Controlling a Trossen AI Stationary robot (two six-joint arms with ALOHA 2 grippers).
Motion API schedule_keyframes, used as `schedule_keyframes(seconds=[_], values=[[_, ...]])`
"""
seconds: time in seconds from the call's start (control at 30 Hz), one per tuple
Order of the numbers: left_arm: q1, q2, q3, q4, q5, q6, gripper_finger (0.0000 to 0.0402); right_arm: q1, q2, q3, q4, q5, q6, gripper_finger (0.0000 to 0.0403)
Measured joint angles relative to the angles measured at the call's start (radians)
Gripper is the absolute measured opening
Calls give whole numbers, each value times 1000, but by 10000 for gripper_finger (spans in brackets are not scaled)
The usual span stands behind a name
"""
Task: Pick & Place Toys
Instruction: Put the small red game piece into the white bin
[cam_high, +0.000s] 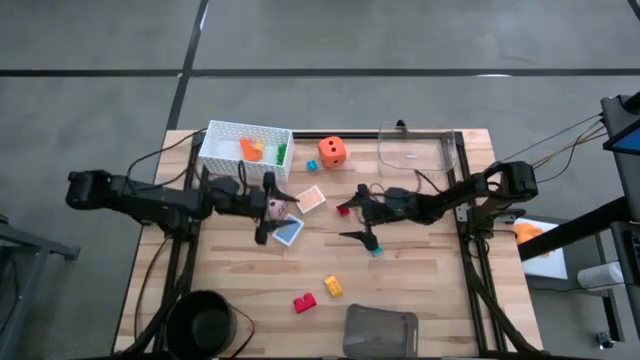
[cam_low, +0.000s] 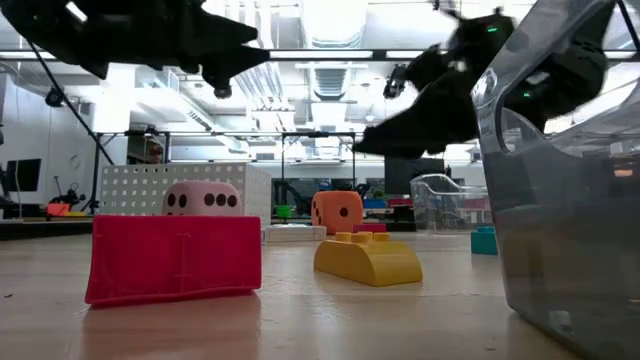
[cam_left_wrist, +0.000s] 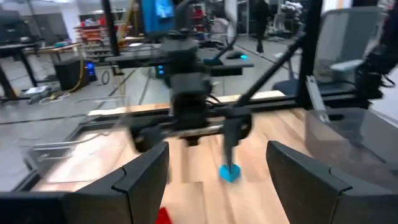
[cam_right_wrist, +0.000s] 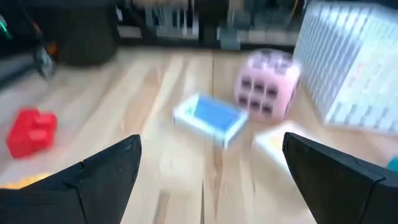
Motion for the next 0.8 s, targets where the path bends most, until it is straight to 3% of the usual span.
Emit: schedule_keyframes(seconds=[0.17, 0.4, 0.57, 0.8], values=[[-46, 12, -8, -21, -86, 2, 270, -23, 10, 162, -395, 7, -4, 389], [-45, 26, -9, -53, -90, 1, 270, -48, 11, 344, -843, 42, -80, 389], [-45, 27, -14, -57, -94, 0, 270, -75, 11, 387, -983, 44, -146, 389], [-45, 27, -21, -54, -153, -1, 270, -114, 22, 387, -997, 41, -185, 389]])
